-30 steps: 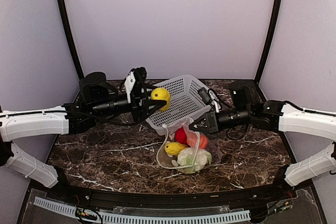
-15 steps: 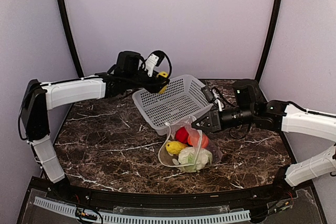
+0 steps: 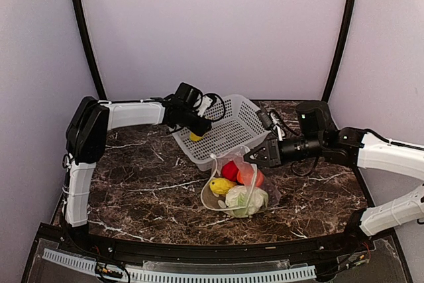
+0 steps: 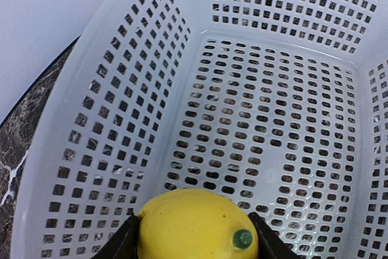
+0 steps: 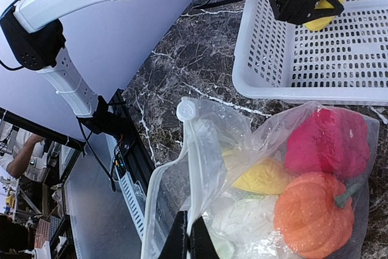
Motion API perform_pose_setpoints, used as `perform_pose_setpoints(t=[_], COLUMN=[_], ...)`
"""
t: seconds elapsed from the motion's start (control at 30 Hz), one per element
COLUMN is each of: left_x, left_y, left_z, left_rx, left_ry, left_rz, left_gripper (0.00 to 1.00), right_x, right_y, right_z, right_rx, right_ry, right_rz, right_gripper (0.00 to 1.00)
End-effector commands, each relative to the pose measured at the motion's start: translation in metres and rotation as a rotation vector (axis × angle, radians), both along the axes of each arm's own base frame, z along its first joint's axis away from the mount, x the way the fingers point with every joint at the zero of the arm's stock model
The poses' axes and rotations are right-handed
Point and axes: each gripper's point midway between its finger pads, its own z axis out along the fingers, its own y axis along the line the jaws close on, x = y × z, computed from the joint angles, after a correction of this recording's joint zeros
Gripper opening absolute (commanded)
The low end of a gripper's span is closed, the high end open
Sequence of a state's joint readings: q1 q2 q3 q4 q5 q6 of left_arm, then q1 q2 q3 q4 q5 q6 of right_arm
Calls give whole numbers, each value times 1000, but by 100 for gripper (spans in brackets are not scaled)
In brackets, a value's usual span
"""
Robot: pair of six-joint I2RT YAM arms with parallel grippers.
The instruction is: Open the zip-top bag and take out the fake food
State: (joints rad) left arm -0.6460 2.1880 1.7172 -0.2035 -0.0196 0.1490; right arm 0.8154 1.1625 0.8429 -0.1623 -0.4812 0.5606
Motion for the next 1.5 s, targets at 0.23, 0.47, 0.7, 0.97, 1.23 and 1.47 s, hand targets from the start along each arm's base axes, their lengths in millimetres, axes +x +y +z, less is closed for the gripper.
perform_pose_setpoints(t=[0.23,0.47,0.7,0.97,1.23,1.47], left_x=[34,46,49,47,44,17], left_y=[90,147,155,137,126,121], left_z=[-30,-34,-34,-14,43,108], left_rx=[185,270,280,176,80,-41], left_ry=[46,55,58,70,-18,-123], left_rz=[244,383,395,345,307,245], left_gripper=[32,32,41,63,83,99], right_x=[4,4,4,4,8,11], right_y=[-1,-2,-1,4,13,20], right_z=[3,1,3,6,9,11], right_rx=[10,6,12,30,43,52], right_ry=[-8,-5,-12,-17,-21,-27], right_rz=[-17,-16,-13,6,27,45], right_gripper=[0,0,0,0,0,0])
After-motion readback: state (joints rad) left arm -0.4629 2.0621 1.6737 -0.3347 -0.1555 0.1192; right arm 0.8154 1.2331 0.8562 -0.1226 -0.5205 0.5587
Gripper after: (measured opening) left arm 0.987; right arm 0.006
